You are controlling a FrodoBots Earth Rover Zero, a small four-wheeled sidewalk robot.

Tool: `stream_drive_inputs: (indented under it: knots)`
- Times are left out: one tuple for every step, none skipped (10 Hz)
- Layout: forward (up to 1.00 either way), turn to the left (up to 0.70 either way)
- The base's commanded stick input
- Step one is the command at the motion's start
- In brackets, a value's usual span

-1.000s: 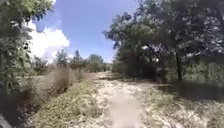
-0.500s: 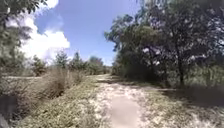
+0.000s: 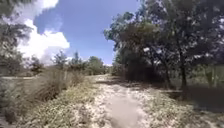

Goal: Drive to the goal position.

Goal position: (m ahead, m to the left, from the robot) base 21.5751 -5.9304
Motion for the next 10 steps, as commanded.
stream_drive_inputs:
  knots:
    - [0.50, 0.00]
    - [0.50, 0.00]
    - [0.50, 0.00]
    - [0.50, 0.00]
    - [0.50, 0.00]
    - [0.50, 0.00]
    - [0.50, 0.00]
    - [0.50, 0.00]
    - [0.50, 0.00]
    - [0.50, 0.00]
